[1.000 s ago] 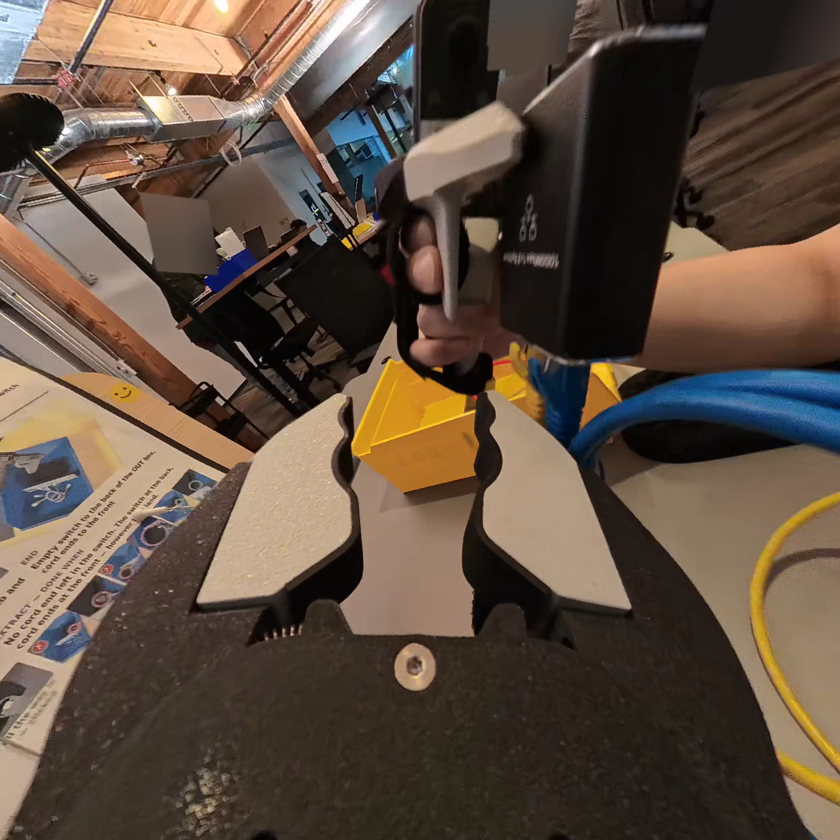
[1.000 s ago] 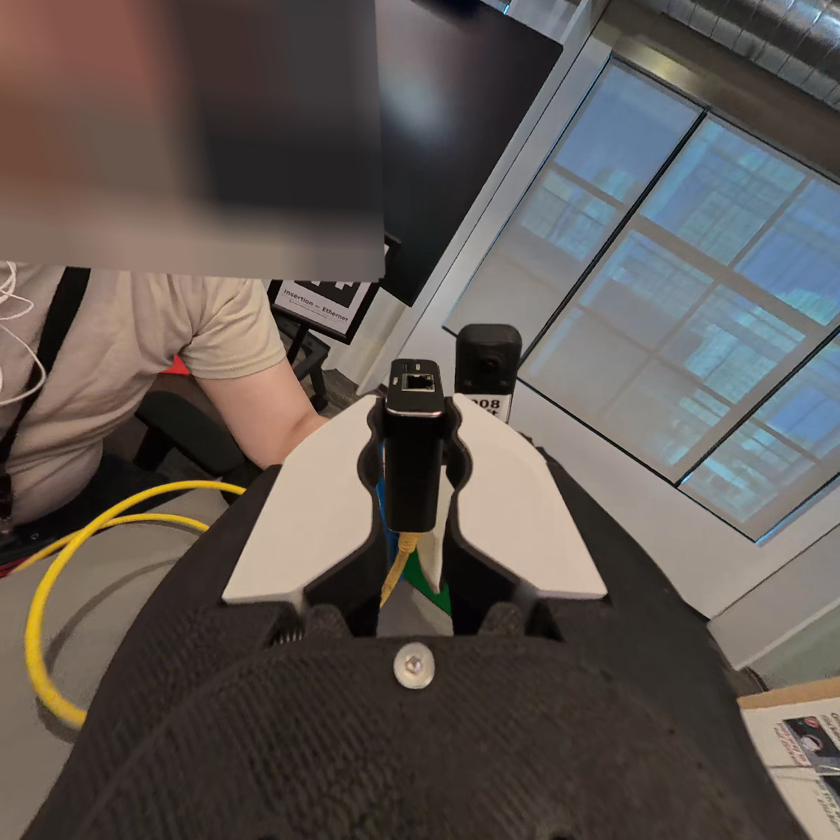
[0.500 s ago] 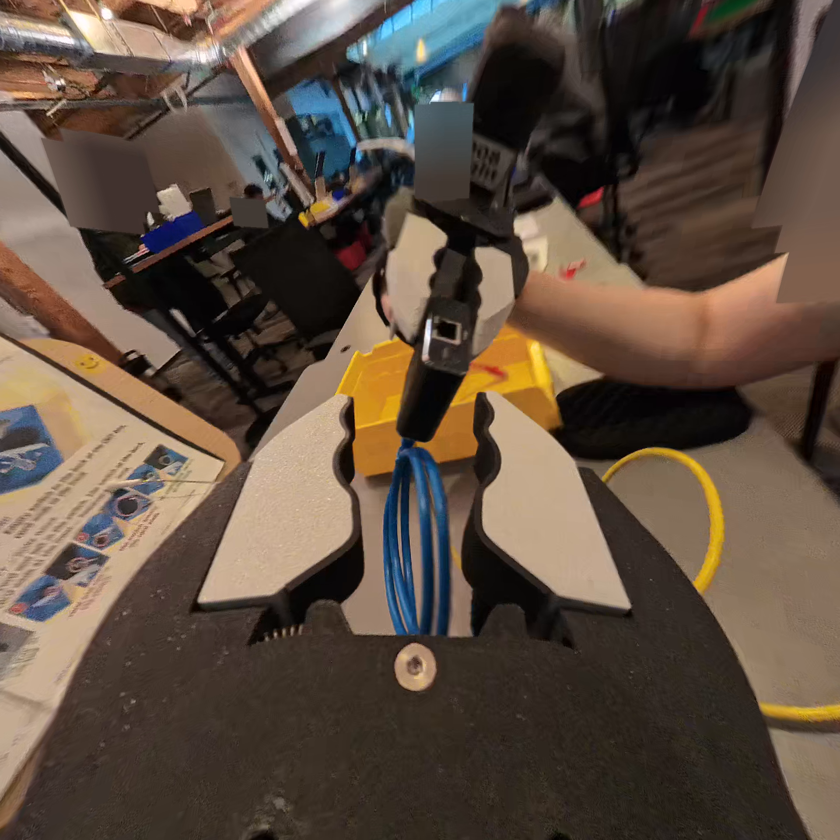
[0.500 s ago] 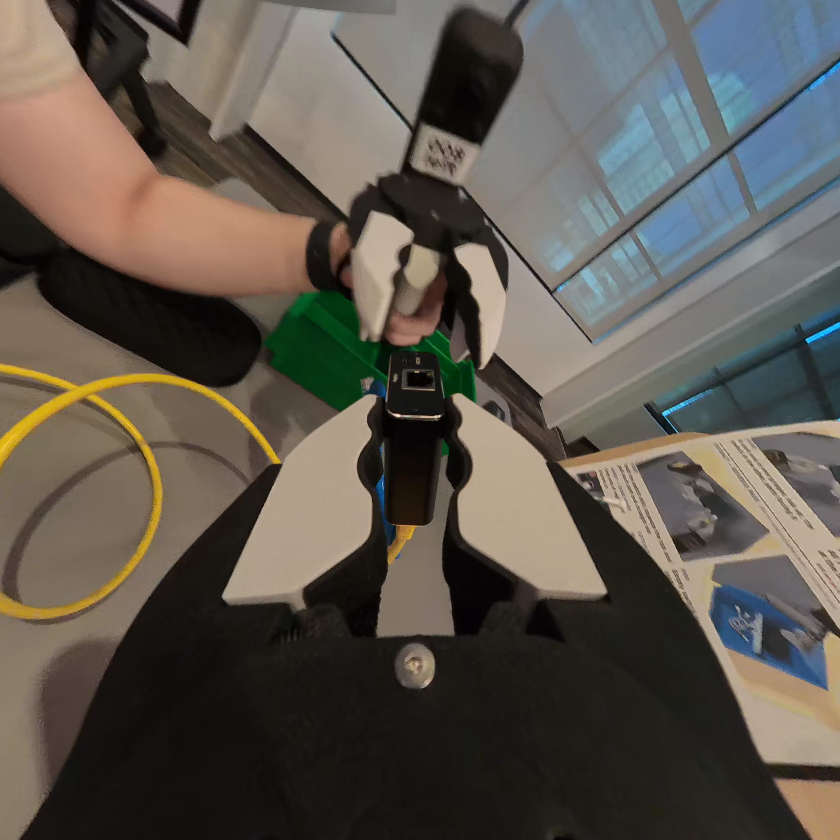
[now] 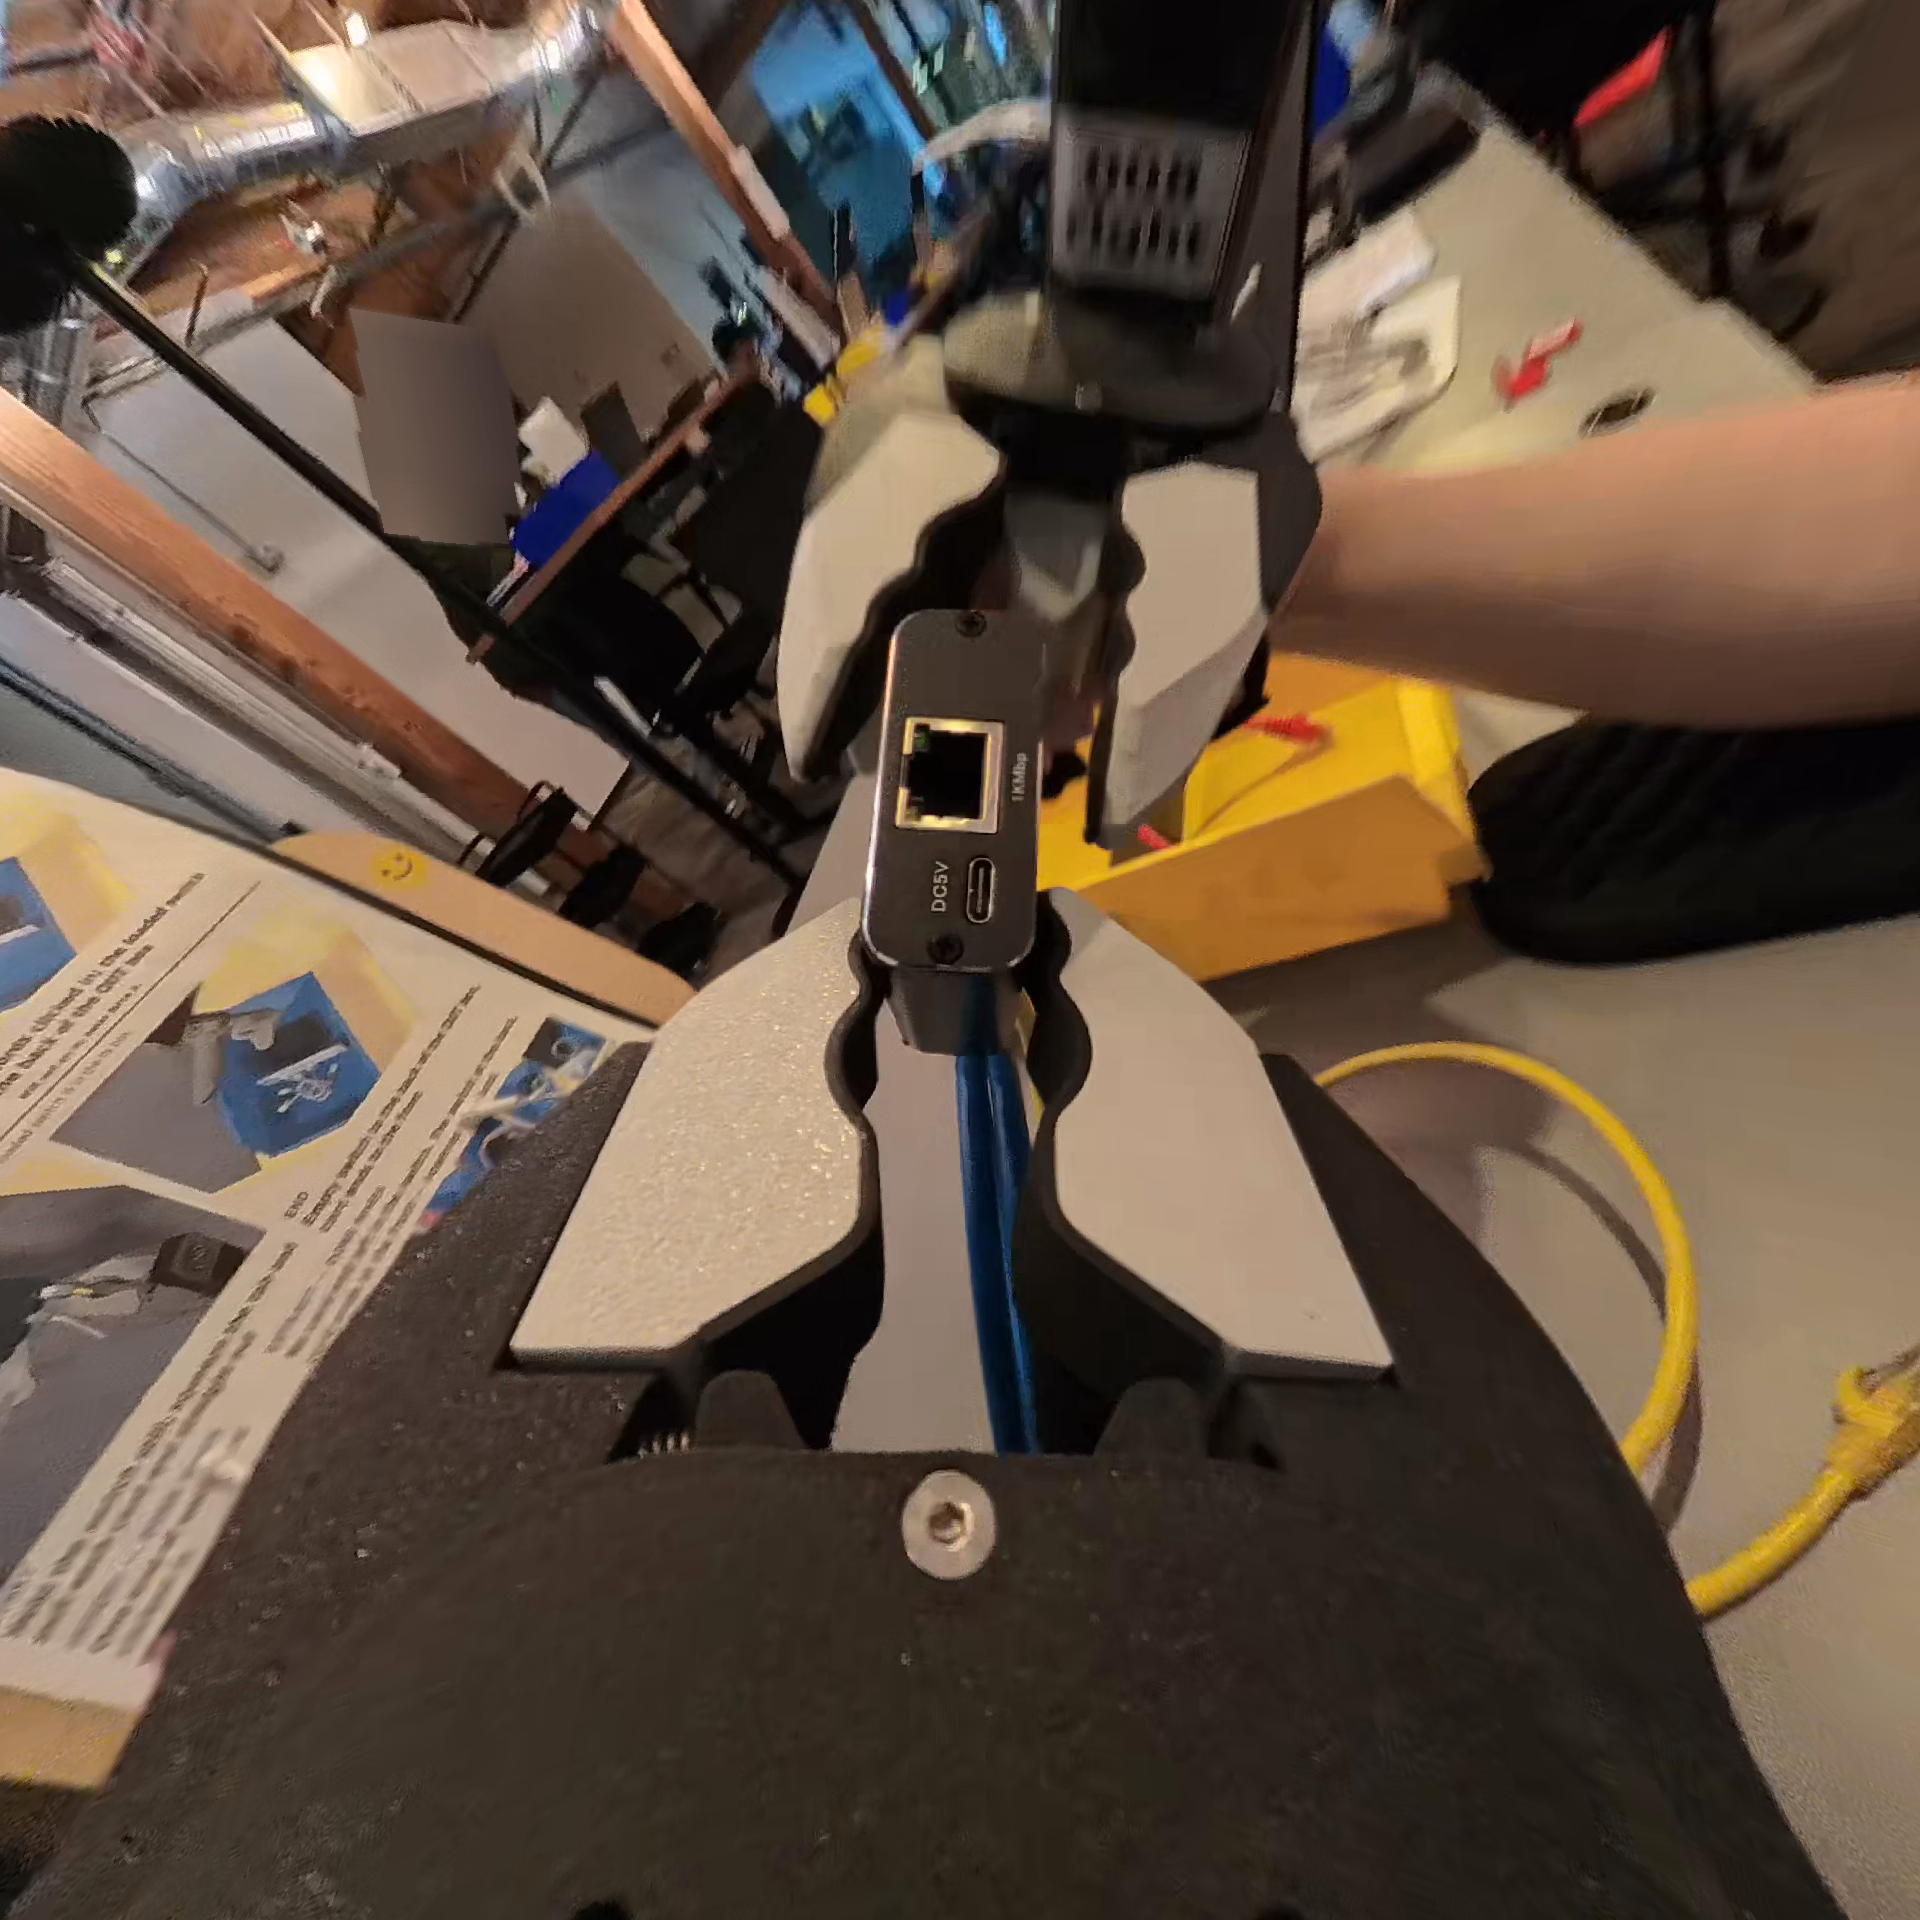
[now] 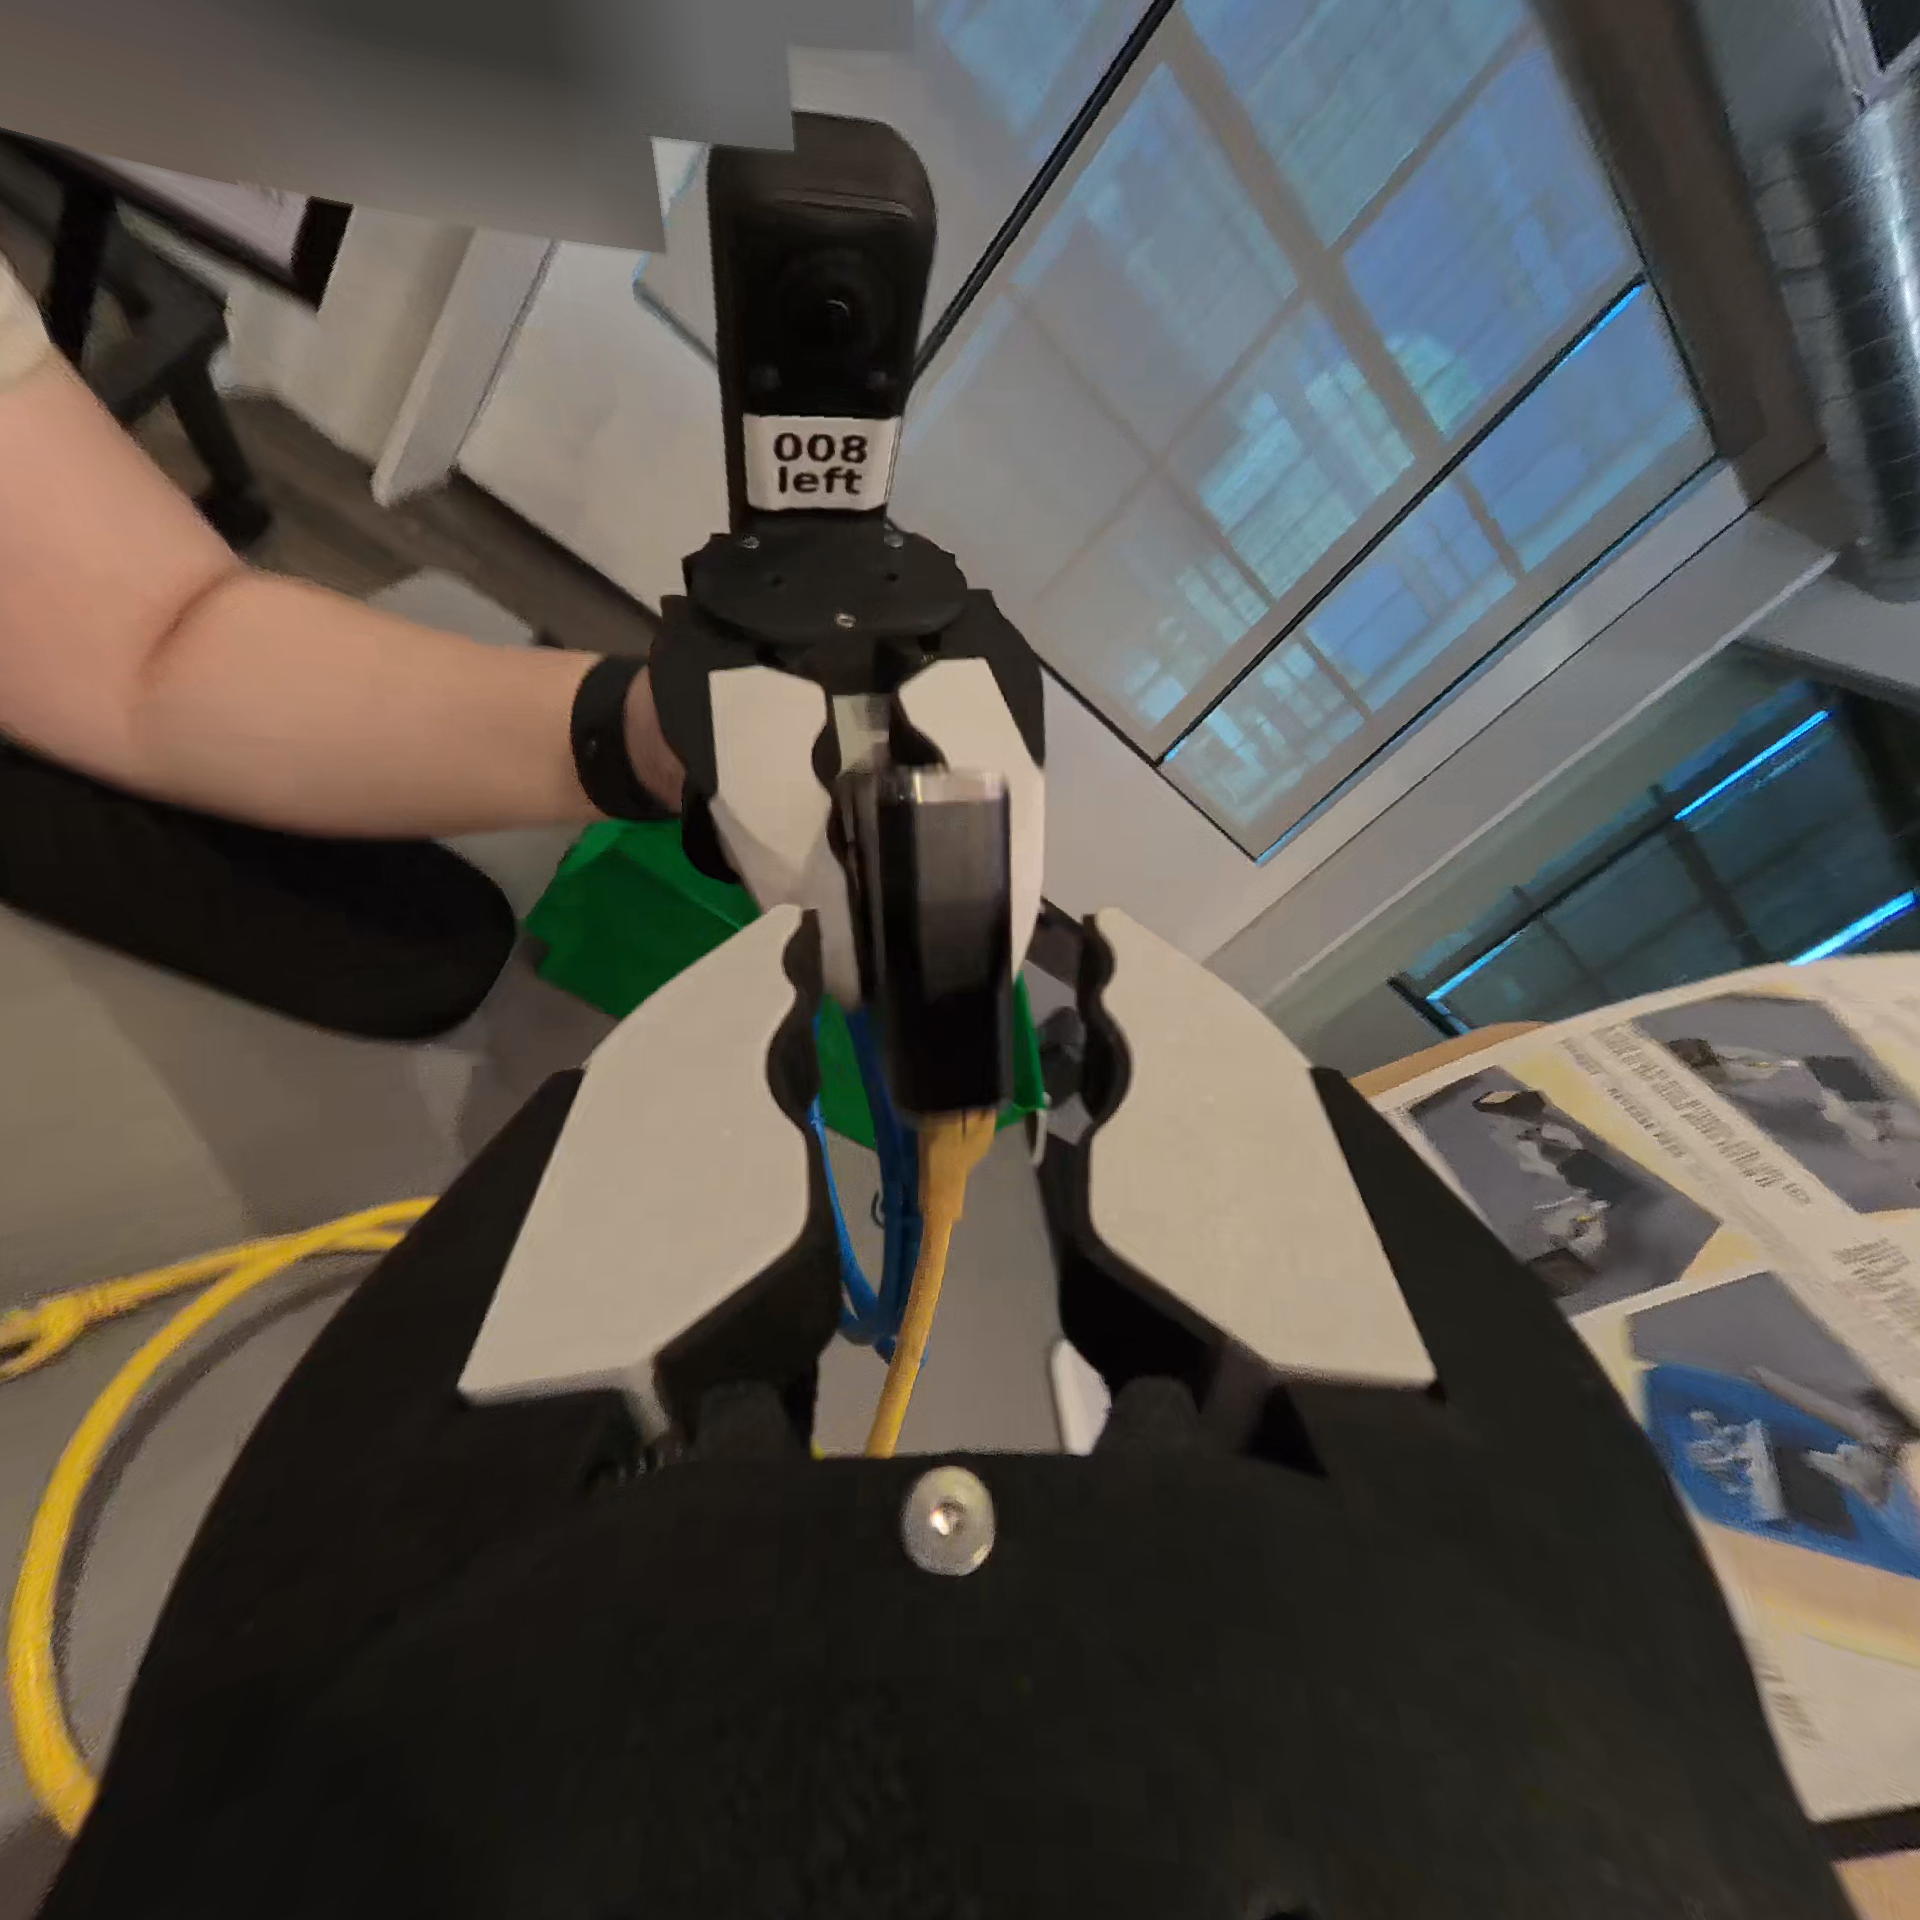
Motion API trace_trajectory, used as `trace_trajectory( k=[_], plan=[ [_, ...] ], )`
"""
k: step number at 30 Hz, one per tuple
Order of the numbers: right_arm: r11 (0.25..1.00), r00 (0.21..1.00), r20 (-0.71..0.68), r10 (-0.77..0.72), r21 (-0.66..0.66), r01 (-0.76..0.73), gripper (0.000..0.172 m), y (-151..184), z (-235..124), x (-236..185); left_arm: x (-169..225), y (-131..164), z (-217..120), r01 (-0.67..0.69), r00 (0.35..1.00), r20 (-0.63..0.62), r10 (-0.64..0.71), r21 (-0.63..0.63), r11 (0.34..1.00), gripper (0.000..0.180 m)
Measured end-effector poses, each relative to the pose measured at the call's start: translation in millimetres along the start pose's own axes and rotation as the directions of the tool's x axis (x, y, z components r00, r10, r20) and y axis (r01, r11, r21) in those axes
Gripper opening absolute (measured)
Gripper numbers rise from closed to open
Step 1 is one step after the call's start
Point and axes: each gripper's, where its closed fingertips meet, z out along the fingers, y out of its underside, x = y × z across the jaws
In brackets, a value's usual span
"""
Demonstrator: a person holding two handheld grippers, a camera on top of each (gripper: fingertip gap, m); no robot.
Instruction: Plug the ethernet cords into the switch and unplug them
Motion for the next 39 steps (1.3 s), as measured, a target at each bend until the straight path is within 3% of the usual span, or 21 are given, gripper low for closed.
trace_trajectory(
  k=[3,6,7,9,12,14,18,21,26,32,35,37,39],
  plan=[
    [0.978,0.980,0.033,0.197,0.060,-0.199,0.059,7,0,5,-6,-23,-18,0.099,0.995,-0.041,-0.094,0.150,0.984,0.025],
    [0.951,0.953,0.093,0.289,0.082,-0.297,0.060,9,9,-1,-12,-37,-32,0.151,0.988,-0.060,-0.140,0.252,0.956,0.024],
    [0.954,0.954,0.084,0.286,0.066,-0.292,0.056,11,14,-2,-12,-39,-34,0.164,0.986,-0.071,-0.150,0.273,0.948,0.025],
    [0.976,0.973,0.083,0.216,0.007,-0.217,0.014,15,19,-8,-12,-41,-36,0.198,0.979,-0.103,-0.175,0.293,0.936,0.025],
    [0.974,0.978,0.046,0.203,-0.114,-0.197,0.013,22,17,-3,-15,-37,-36,0.231,0.972,-0.104,-0.209,0.302,0.925,0.028],
    [0.967,0.989,-0.007,0.145,-0.211,-0.143,0.013,29,10,4,-28,-24,-37,0.185,0.981,0.006,-0.192,0.234,0.954,0.050],
    [0.846,0.990,-0.092,-0.105,-0.532,0.040,0.013,62,-9,22,-34,-12,-47,-0.048,0.983,0.175,0.052,-0.029,0.998,0.056],
    [0.769,0.980,-0.058,-0.190,-0.629,0.112,0.013,72,-12,21,-26,3,-37,-0.189,0.952,0.188,0.239,-0.251,0.949,0.054],
    [0.607,0.945,0.012,-0.326,-0.764,0.219,0.013,84,-12,18,-20,38,-13,-0.242,0.933,0.145,0.330,-0.426,0.872,0.048],
    [0.524,0.909,0.033,-0.415,-0.808,0.269,0.013,81,-6,19,-25,64,-3,-0.278,0.913,0.133,0.386,-0.491,0.826,0.025],
    [0.474,0.877,0.025,-0.479,-0.834,0.283,0.013,80,-5,24,-35,68,-1,-0.295,0.882,0.181,0.434,-0.506,0.810,0.025],
    [0.475,0.858,0.005,-0.514,-0.831,0.290,0.013,74,-4,28,-42,62,-2,-0.379,0.816,0.218,0.535,-0.496,0.781,0.024],
    [0.530,0.874,-0.018,-0.486,-0.802,0.278,0.016,65,-2,24,-44,54,-5,-0.426,0.779,0.252,0.574,-0.460,0.779,0.025]
  ],
)
